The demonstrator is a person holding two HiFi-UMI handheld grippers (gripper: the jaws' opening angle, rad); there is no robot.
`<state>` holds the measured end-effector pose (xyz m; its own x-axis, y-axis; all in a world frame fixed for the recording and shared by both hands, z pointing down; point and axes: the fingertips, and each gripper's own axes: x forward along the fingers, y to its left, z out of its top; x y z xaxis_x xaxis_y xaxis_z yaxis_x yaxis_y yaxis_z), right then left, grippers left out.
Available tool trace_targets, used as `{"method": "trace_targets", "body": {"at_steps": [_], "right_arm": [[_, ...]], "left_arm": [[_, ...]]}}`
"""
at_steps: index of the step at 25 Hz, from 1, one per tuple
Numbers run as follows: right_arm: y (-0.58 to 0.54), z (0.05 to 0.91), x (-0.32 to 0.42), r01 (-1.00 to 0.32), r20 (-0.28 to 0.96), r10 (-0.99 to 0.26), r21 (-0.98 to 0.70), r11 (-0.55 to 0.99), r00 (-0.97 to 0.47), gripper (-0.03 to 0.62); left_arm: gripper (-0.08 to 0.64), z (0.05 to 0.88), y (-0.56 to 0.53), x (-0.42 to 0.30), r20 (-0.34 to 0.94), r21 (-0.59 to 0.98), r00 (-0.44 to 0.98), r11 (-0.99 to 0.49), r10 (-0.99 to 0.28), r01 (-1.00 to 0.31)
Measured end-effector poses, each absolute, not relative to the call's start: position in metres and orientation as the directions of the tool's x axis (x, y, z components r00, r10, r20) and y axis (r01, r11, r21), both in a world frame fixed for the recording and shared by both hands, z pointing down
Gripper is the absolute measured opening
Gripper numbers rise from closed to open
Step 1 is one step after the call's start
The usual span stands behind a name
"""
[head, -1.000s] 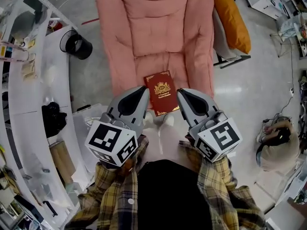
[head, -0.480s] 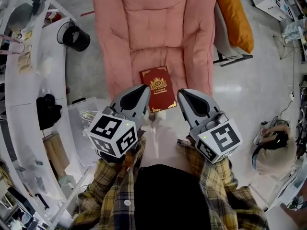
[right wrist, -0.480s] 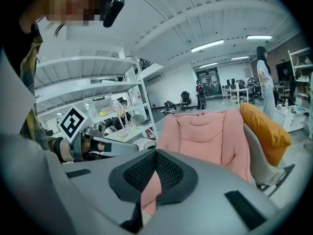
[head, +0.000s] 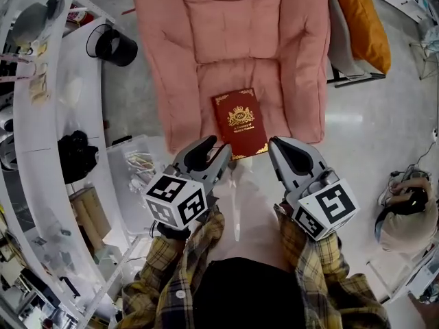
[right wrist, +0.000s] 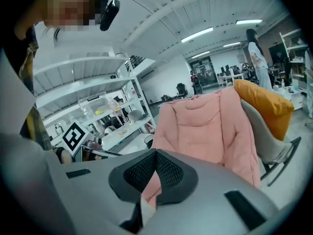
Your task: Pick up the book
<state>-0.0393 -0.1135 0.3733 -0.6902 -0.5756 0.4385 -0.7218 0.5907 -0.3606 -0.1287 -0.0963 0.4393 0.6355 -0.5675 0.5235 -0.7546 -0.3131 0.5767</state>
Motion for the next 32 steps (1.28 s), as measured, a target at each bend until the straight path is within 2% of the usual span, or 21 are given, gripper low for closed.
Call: {"method": "trace_targets", "body": {"at_steps": [4, 7, 23, 32], "right_arm": [[-0.116, 0.396, -0.036, -0.726, 0.446, -0.574, -0.377, 0.575, -0.686, 0.015], [-0.115, 0.411, -0.033, -0.728, 0.458, -0.567, -0.393, 0.561, -0.684, 0.015], [-0.104, 0.488, -0.026, -0.734, 0.524, -0.517, -0.44, 0.517, -0.677, 0.015], [-0.1, 0.517, -0.023, -0.743, 0.541, -0.51, -0.457, 0.489, -0.669, 0.015]], "left_arm": [[0.224, 0.478, -0.092, -0.126, 0.533, 0.631, 0.662, -0.273, -0.527, -0.726], [0.25, 0.508, -0.09, -0.122, 0.548, 0.663, 0.674, -0.234, -0.495, -0.711], [0.253, 0.66, -0.054, -0.13, 0.669, 0.685, 0.635, -0.01, -0.386, -0.728], [0.253, 0.717, -0.039, -0.128, 0.705, 0.675, 0.626, 0.045, -0.334, -0.737]]}}
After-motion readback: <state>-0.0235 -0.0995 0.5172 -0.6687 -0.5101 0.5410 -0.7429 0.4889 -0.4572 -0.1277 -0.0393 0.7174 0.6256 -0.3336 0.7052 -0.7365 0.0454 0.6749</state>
